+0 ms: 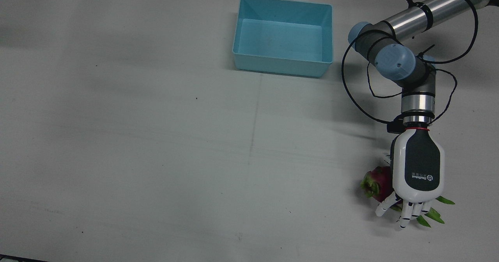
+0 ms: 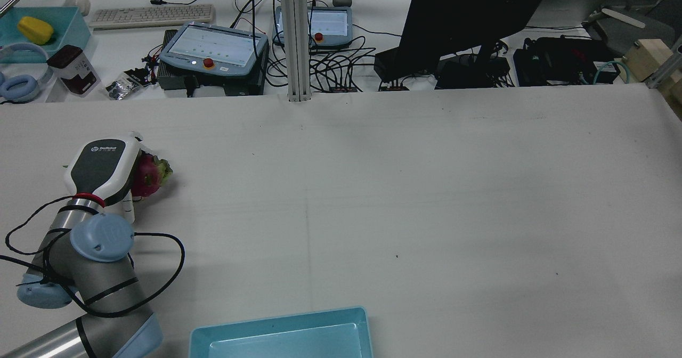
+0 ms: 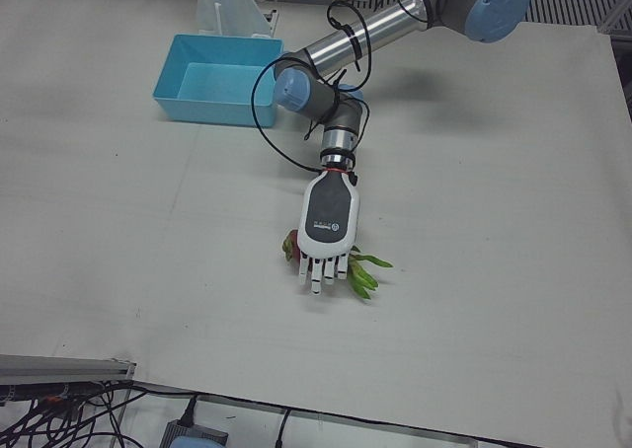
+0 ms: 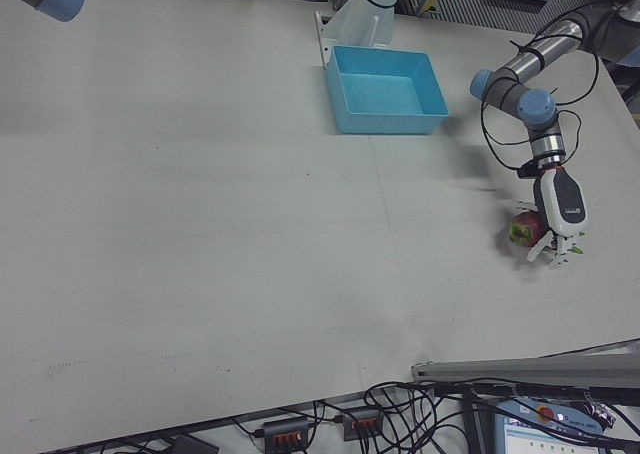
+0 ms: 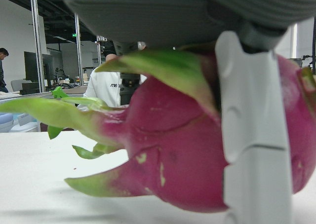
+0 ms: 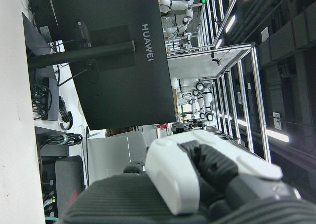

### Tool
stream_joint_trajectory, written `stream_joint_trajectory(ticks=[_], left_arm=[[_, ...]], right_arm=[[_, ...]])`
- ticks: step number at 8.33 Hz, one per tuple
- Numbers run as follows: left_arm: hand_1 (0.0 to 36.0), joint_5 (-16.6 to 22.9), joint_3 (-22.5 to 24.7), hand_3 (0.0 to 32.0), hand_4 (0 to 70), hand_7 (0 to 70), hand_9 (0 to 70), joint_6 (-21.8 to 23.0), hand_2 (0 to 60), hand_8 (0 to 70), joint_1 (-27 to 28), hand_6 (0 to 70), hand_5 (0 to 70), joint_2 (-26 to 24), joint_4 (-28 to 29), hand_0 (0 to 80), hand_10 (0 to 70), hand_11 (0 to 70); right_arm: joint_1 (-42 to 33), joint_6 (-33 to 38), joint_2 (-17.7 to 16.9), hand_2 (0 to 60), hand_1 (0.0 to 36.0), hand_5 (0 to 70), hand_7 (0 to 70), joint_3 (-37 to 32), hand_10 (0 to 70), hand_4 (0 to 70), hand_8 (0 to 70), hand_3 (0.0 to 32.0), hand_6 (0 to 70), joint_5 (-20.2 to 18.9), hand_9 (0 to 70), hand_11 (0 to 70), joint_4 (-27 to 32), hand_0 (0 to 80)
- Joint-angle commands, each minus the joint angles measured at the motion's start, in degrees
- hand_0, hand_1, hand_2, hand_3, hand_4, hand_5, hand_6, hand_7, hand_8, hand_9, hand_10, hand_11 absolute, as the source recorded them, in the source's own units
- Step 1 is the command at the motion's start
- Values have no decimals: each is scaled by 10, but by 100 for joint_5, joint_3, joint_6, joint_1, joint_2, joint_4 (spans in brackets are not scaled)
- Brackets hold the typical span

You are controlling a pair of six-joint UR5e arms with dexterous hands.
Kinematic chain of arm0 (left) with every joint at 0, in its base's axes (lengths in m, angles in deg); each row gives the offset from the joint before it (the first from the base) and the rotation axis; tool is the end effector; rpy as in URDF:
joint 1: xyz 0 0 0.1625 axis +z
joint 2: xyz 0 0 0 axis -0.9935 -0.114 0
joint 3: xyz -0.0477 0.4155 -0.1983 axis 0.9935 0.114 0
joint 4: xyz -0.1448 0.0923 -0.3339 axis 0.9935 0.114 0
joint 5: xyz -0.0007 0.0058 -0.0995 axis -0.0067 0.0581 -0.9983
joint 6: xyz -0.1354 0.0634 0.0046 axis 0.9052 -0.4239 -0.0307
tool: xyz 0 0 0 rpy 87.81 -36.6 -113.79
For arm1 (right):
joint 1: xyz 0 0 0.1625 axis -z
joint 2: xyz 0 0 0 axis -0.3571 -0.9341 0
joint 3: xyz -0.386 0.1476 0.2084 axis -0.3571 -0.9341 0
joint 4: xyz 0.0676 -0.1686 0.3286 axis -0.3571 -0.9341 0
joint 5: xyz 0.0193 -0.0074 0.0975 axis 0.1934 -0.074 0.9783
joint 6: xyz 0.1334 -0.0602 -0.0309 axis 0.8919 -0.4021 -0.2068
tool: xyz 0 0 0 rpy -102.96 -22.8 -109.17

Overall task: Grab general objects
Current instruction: 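Lift the dragon fruit off the table with the left hand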

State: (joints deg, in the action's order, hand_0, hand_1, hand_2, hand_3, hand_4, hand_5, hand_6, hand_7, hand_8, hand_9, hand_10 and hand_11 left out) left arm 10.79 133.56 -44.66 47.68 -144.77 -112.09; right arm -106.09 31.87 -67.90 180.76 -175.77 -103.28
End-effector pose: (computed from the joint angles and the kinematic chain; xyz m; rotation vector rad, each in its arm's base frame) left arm 0.3632 -0.5621 0.5266 1.0588 1.1429 -1.1547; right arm 0.0967 -0.4682 0.7156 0.2422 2.1161 -2.2176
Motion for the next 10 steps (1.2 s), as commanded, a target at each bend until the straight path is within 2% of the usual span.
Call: stream_joint_trajectory(ticks=[1,2,3,4,5,6,7,9,10], left_arm=[[60,-177,73,0,700,186,441,-6,0,318,18,200,0,49,-74,490,324,459],[33,-256,187,0,700,184,452,2,0,329,36,211,0,49,-222,474,343,480],[12,-257,527,0,700,188,458,-6,0,334,27,218,0,49,-467,457,363,503],[16,-248,940,0,700,192,461,2,24,336,18,223,0,49,-731,453,378,523],[53,-231,1431,0,700,192,451,2,148,326,36,212,0,49,-1108,456,402,556],[105,-196,1871,0,700,202,474,2,312,349,27,230,0,49,-1390,464,460,644],[113,-152,2197,0,700,202,502,2,391,379,27,259,0,49,-1471,461,537,700],[92,854,2455,0,700,197,510,-6,347,382,-34,239,0,-21,-1350,452,554,700],[65,1294,2638,0,699,186,509,-15,275,376,-191,210,0,-13,-983,433,577,700]], right_arm=[[0,0,0,0,0,0,0,0,0,0,0,0,0,0,0,0,0,0],[0,0,0,0,0,0,0,9,0,0,0,0,0,0,0,0,-9,0],[0,0,0,0,0,0,0,9,0,0,0,0,0,0,0,0,-9,0],[0,0,0,0,0,0,0,9,0,0,0,0,0,0,0,0,-9,0],[0,0,0,0,0,0,0,9,0,0,0,0,0,0,0,0,-9,0],[0,0,0,0,0,0,0,9,0,0,0,0,0,0,0,0,-9,0],[0,0,0,0,0,0,0,9,0,0,0,0,0,0,0,0,-9,0],[0,0,0,0,0,0,0,9,0,0,0,0,0,0,0,0,-9,0],[0,0,0,0,0,0,0,9,0,0,0,0,0,0,0,0,-9,0]])
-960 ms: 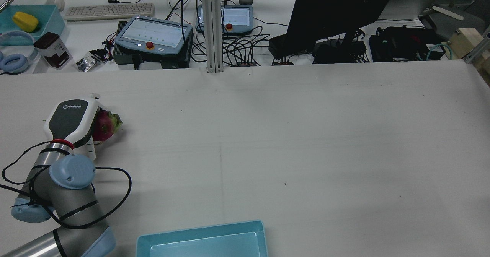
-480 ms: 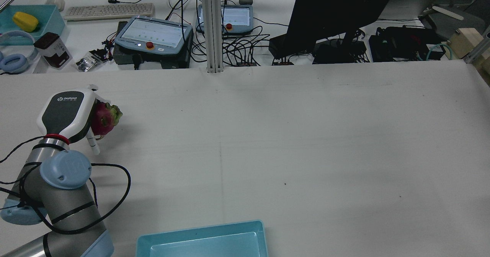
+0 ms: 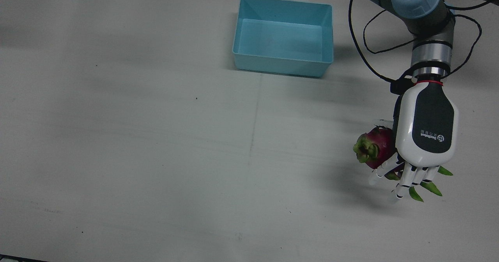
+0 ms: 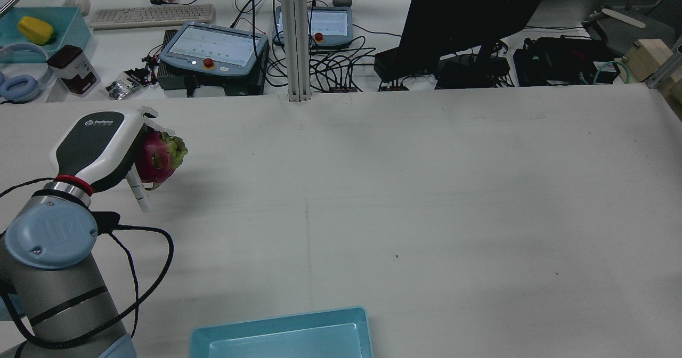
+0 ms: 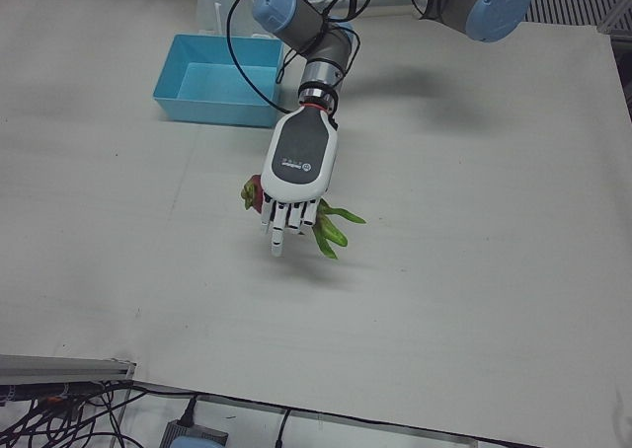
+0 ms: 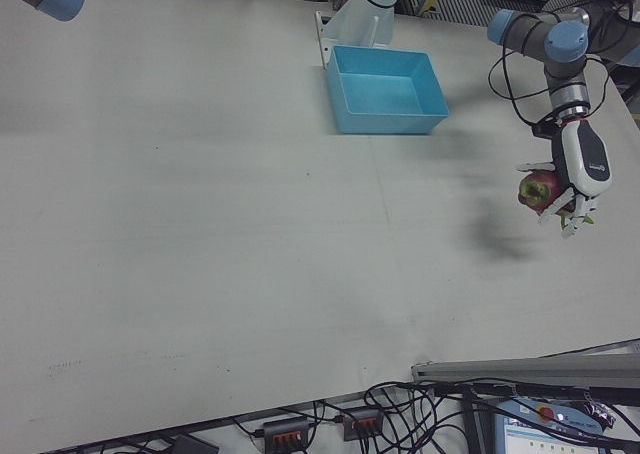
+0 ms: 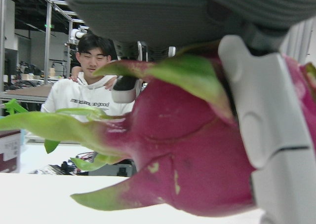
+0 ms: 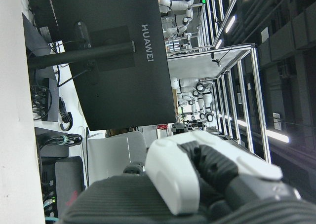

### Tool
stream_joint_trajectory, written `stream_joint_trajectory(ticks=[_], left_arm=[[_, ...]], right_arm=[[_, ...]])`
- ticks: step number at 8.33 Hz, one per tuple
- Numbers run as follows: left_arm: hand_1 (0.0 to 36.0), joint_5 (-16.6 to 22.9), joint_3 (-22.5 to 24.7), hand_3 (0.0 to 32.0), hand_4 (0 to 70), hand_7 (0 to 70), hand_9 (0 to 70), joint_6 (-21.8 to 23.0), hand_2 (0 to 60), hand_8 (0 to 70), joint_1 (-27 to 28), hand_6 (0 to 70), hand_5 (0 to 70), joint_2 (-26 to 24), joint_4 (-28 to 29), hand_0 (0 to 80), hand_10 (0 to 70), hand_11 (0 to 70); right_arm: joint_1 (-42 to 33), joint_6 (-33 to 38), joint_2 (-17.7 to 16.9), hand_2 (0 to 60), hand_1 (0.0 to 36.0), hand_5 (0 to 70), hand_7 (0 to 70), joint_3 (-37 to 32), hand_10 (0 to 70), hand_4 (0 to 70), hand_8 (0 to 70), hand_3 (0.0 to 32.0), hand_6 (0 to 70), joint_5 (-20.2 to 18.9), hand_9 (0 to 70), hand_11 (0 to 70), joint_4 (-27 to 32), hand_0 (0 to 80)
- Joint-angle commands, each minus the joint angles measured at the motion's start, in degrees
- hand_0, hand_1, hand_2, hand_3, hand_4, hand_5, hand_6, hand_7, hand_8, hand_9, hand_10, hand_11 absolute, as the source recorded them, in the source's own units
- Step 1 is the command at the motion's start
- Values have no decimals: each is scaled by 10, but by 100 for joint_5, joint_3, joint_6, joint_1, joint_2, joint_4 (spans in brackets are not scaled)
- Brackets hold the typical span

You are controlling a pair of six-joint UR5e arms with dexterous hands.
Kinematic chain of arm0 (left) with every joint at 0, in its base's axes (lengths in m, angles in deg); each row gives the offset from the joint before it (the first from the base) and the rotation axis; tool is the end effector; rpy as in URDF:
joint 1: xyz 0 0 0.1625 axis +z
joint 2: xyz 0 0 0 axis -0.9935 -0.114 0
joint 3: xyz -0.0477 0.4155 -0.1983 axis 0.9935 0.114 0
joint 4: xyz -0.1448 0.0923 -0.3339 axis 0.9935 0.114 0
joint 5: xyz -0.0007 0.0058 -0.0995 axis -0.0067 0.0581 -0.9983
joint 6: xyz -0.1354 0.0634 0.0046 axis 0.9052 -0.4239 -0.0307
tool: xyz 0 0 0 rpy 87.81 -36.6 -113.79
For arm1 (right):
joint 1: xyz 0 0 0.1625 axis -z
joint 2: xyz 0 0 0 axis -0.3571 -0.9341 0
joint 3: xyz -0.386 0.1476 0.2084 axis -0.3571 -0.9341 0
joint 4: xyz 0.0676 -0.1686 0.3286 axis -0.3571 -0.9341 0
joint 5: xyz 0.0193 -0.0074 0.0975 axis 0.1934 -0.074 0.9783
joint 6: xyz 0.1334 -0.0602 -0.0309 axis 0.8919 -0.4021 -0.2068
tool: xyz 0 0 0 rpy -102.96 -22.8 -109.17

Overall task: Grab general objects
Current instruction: 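Lift the dragon fruit off the table with the left hand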

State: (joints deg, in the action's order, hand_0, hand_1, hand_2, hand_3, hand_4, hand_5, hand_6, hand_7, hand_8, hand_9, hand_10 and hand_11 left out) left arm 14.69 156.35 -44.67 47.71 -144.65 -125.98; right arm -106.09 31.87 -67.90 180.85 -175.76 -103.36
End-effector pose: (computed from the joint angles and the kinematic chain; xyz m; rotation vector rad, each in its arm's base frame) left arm 0.3181 -0.5205 0.4042 1.0127 1.3282 -1.1422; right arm 0.0967 -0.4682 0.7150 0.2420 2.1163 -2.2173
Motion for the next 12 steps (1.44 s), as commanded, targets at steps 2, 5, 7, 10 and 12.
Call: stream_joint_trajectory(ticks=[2,5,7,10,12], left_arm=[[27,2657,440,0,700,210,528,-6,185,396,-1253,249,0,9,1852,423,700,700],[29,3859,581,0,700,278,564,920,127,420,-1593,279,0,236,2847,461,685,700],[40,3941,608,0,700,311,594,1818,109,447,-1576,336,0,1139,4209,479,685,700],[55,4546,625,0,700,343,625,2619,103,478,-1497,405,0,1696,5363,505,641,700],[82,4810,686,0,700,366,639,2894,85,491,-1435,432,0,1829,5708,544,586,700]], right_arm=[[0,0,0,0,0,0,0,-9,0,0,0,0,0,0,0,0,9,0],[0,0,0,0,0,0,0,-9,0,0,0,0,0,0,0,0,9,0],[0,9,0,0,0,0,0,-9,0,0,0,0,0,0,0,0,9,0],[0,0,0,0,0,0,0,-9,0,0,0,0,0,0,0,0,9,0],[0,0,0,0,0,0,0,-9,0,0,0,0,0,0,0,0,9,0]])
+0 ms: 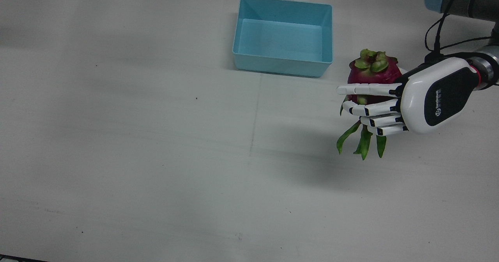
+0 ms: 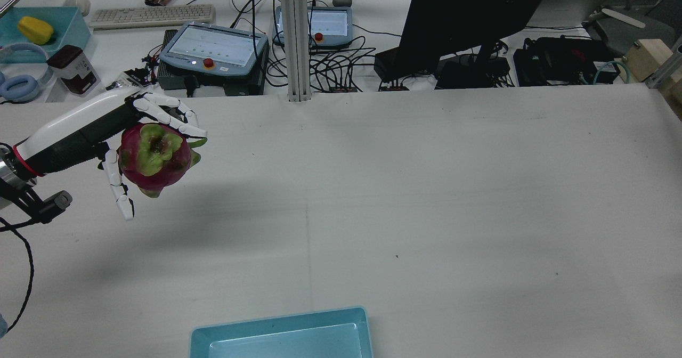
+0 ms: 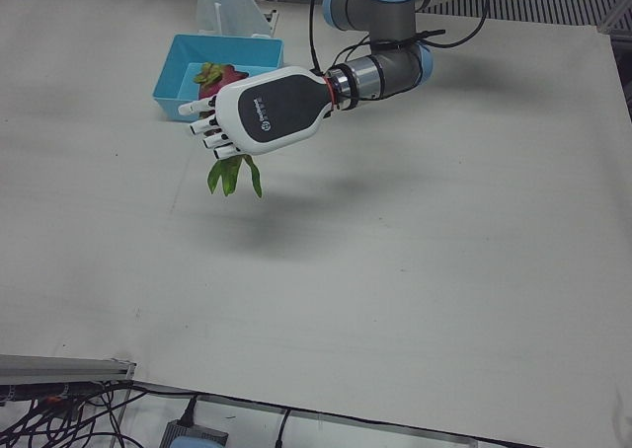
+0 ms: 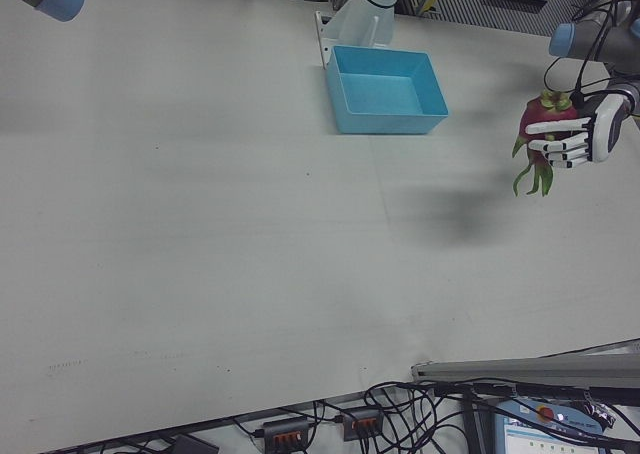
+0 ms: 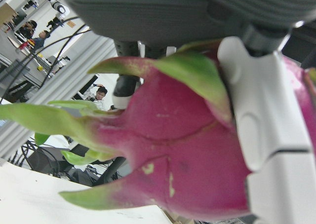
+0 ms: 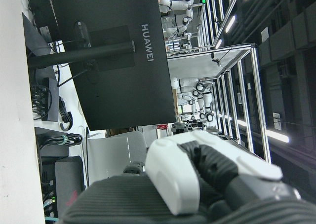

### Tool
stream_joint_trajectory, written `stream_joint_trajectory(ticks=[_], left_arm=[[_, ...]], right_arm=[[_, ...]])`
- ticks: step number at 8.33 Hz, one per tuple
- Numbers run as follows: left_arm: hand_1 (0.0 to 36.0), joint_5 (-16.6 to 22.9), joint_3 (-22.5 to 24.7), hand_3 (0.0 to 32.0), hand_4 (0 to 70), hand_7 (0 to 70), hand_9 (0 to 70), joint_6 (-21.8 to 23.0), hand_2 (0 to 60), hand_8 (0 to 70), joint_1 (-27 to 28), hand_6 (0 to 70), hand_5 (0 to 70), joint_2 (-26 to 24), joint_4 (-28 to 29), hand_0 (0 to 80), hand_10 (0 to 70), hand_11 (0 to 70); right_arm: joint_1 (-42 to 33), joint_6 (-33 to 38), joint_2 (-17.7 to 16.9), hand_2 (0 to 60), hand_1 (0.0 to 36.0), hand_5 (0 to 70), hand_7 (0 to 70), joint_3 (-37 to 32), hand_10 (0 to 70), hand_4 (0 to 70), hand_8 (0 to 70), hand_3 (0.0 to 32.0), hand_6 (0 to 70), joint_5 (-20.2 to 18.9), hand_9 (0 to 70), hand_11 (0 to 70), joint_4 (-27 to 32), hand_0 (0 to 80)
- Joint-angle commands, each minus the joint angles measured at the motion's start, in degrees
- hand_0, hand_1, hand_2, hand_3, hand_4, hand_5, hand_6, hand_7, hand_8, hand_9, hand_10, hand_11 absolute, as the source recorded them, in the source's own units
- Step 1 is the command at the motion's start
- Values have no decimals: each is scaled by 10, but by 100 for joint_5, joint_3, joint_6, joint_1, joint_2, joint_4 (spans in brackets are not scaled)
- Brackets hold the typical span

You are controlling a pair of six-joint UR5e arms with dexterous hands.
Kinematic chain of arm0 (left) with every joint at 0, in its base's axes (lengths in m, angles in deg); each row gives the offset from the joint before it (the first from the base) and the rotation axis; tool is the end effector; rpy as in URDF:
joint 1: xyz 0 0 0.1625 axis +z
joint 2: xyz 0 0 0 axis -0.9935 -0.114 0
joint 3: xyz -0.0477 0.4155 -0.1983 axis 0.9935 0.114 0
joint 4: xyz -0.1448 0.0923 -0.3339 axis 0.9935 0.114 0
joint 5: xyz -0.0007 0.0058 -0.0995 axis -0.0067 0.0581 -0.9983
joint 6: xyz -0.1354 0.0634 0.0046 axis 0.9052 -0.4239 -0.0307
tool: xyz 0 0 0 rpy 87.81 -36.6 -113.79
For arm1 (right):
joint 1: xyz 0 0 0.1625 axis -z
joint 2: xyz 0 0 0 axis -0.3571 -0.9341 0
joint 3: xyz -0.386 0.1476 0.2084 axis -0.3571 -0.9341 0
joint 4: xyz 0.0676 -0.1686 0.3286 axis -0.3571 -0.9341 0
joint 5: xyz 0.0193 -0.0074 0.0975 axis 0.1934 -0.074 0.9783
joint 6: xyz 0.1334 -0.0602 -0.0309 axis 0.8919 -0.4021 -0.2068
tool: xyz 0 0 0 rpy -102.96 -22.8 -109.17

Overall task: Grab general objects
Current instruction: 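Carry the dragon fruit with the left hand over the blue tray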

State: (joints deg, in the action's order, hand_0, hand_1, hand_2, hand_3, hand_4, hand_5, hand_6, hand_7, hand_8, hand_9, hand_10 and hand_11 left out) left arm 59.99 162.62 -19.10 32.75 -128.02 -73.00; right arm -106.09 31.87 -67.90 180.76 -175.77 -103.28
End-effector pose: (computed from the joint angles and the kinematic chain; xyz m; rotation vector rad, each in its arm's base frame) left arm 0.2510 -0.5104 0.3723 0.3844 2.3586 -0.6892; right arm 0.0967 -0.4682 0.7156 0.2422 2.1161 -2.2176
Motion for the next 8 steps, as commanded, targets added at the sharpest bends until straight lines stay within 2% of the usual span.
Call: stream_joint_trajectory(ticks=[1,2,3,4,5,6,8], left_arm=[[95,281,129,0,700,373,637,337,71,491,69,447,0,288,515,566,555,700],[107,272,130,0,700,381,641,511,73,498,261,469,11,533,959,584,545,700],[104,263,243,0,700,409,687,522,61,540,463,548,27,631,1094,605,578,700],[77,255,392,0,700,408,688,478,22,546,787,581,7,632,1096,587,597,700],[73,228,577,0,700,391,650,469,0,517,1138,554,6,632,1096,589,553,700],[102,193,831,0,700,407,671,199,1,539,1490,604,78,615,991,630,553,700],[136,115,904,0,700,435,700,-162,18,570,2036,665,167,579,859,742,566,700]], right_arm=[[0,0,0,0,0,0,0,0,0,0,0,0,0,0,0,0,0,0],[0,0,0,0,0,0,0,0,0,0,0,0,0,0,0,0,0,0],[0,0,0,0,0,0,0,0,0,0,0,0,0,0,0,0,0,0],[0,8,0,0,0,0,0,0,0,0,0,0,0,0,0,0,0,0],[0,0,0,0,0,0,0,0,0,0,0,0,0,0,0,0,0,0],[0,0,0,0,0,0,0,0,0,0,0,0,0,0,0,0,0,0],[0,0,0,0,0,0,0,0,0,0,0,0,0,0,0,0,0,0]])
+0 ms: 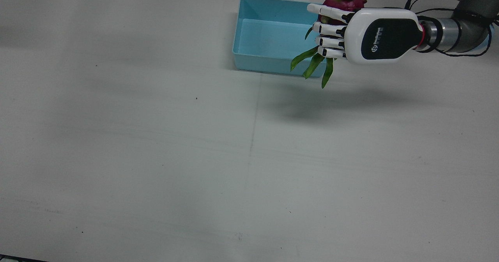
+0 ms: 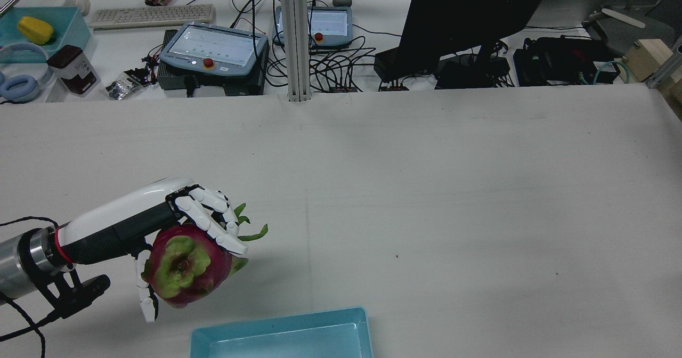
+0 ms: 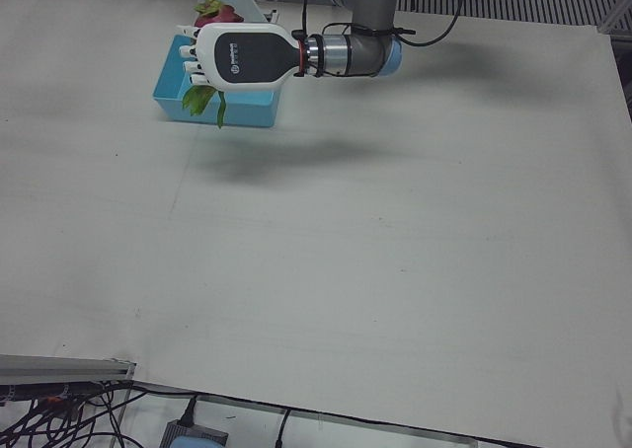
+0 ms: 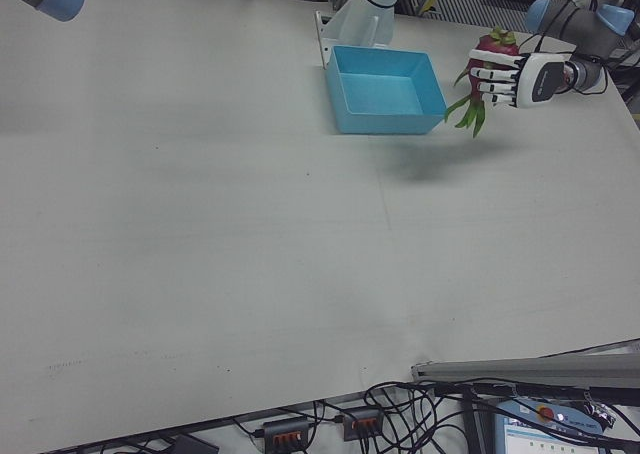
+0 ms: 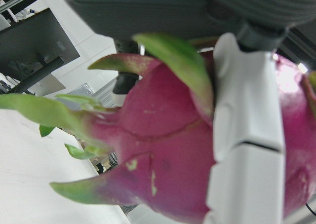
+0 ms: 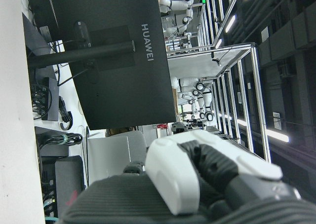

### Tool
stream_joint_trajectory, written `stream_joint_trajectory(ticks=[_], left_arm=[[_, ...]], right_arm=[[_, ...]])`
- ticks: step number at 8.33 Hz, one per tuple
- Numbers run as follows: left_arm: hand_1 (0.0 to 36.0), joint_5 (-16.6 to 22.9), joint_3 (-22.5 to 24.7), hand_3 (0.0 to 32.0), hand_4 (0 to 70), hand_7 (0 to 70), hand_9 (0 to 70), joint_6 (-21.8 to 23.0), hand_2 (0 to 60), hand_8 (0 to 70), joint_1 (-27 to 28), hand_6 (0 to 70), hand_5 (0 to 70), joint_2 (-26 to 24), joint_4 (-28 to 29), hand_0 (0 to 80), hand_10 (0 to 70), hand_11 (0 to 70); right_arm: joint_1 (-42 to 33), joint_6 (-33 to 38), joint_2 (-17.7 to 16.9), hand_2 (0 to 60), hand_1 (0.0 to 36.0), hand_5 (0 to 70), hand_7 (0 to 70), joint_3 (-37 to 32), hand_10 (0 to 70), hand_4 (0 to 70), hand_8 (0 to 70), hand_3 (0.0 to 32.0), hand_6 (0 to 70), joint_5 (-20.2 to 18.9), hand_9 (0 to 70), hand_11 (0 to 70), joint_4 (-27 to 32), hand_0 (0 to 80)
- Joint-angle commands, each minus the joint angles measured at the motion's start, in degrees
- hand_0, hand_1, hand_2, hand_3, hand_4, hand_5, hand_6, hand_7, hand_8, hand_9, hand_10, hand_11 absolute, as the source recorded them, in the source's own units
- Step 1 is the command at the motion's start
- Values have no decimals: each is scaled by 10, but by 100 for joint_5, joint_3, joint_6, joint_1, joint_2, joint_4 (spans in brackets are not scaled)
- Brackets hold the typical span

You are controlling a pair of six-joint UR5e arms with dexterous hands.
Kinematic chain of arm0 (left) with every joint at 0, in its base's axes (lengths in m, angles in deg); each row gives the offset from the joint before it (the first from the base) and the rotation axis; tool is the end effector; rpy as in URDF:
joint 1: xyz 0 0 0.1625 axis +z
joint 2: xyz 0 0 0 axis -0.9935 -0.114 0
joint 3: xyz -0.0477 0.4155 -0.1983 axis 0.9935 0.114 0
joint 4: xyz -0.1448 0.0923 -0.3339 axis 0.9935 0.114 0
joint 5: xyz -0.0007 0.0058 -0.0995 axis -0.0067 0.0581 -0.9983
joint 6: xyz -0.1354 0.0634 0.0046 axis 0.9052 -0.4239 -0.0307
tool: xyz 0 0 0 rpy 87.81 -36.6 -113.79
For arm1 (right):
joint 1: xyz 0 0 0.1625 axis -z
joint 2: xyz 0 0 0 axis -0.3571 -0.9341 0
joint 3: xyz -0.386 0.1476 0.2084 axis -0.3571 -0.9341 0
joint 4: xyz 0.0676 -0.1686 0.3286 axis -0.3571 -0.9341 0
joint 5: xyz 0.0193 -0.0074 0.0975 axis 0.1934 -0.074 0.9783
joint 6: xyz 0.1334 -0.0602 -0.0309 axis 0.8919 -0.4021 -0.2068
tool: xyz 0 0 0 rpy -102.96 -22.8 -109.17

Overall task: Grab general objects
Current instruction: 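Carry the dragon fruit with the left hand over the blue tray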

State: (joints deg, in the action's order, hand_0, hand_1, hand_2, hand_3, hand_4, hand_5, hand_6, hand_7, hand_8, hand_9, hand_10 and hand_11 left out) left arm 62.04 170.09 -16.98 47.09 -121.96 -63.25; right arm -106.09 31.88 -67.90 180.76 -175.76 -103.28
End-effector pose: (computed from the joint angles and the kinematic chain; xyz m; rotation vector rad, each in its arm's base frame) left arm 0.3231 -0.3915 0.3399 0.0340 2.5307 -0.4297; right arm 0.0967 -0.4682 0.7156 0.2422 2.1160 -2.2174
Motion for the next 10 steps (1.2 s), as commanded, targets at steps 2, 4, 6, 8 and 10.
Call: stream_joint_trajectory(ticks=[2,4,6,8,10], left_arm=[[158,-267,165,0,700,457,700,-629,31,594,1086,692,214,-27,-116,800,566,700],[161,-363,227,0,700,447,700,-727,28,589,1420,690,209,-36,-107,800,551,700],[166,-407,227,0,700,445,700,-841,28,585,1693,696,213,-36,-72,800,542,700],[167,-495,227,0,700,439,700,-920,23,579,1930,689,209,-36,15,800,535,700],[163,-504,218,0,700,427,698,-895,5,572,2125,686,185,-27,288,800,521,700]], right_arm=[[0,-1,0,0,0,0,0,0,0,0,0,0,0,0,0,0,0,0],[0,-1,0,0,0,0,0,0,0,0,0,0,0,0,0,0,0,0],[0,-1,0,0,0,0,0,0,0,0,0,0,0,0,0,0,0,0],[0,-1,0,0,0,0,0,0,0,0,0,0,0,0,0,0,0,0],[0,-1,0,0,0,0,0,0,0,0,0,0,0,0,0,0,0,0]])
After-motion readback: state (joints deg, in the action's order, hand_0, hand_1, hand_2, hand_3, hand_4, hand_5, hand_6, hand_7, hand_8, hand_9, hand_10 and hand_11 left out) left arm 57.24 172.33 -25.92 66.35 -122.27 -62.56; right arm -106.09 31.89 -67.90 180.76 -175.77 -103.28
